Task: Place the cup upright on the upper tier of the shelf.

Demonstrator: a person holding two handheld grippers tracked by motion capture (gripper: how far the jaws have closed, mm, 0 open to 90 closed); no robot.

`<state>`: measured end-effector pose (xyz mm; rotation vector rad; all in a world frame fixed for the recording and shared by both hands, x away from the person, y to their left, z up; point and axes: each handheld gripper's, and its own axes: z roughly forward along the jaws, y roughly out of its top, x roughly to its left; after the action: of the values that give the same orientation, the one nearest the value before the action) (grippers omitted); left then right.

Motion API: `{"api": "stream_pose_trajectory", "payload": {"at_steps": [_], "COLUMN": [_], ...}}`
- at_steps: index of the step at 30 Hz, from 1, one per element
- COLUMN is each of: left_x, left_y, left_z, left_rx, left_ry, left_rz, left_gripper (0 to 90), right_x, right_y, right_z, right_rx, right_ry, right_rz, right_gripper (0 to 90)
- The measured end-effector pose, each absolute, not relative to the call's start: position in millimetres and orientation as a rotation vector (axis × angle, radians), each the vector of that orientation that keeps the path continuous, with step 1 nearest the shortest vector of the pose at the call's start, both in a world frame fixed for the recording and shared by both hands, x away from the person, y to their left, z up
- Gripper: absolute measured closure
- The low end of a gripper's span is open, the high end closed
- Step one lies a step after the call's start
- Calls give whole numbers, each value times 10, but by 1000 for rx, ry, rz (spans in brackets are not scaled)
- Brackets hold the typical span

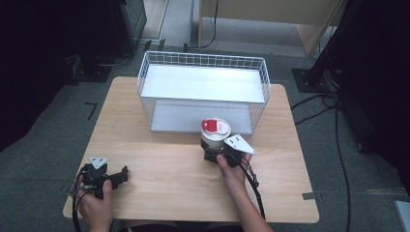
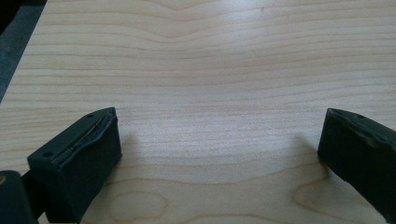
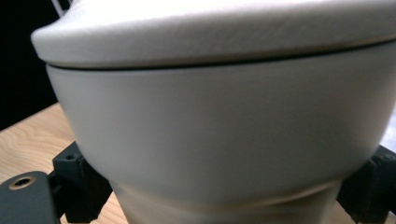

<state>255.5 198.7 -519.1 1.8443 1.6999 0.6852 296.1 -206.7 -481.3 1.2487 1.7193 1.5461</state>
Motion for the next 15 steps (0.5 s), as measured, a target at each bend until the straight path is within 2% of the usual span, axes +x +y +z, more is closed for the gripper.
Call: {"api": "stream_pose_trajectory", "payload": {"at_steps": [15], "left_x": [2556], "left_y": [1986], "left_z": [-5191], "left_rx": [1841], "left_ry": [1701], "left_rz": [686], "left_gripper": [0], "right_x": [2866], "right_y": [-1994], "right_z": [-4386], "right_rx": [1125], "right_ry": [1667], "right_rz": [1675], "right_gripper": [91]}}
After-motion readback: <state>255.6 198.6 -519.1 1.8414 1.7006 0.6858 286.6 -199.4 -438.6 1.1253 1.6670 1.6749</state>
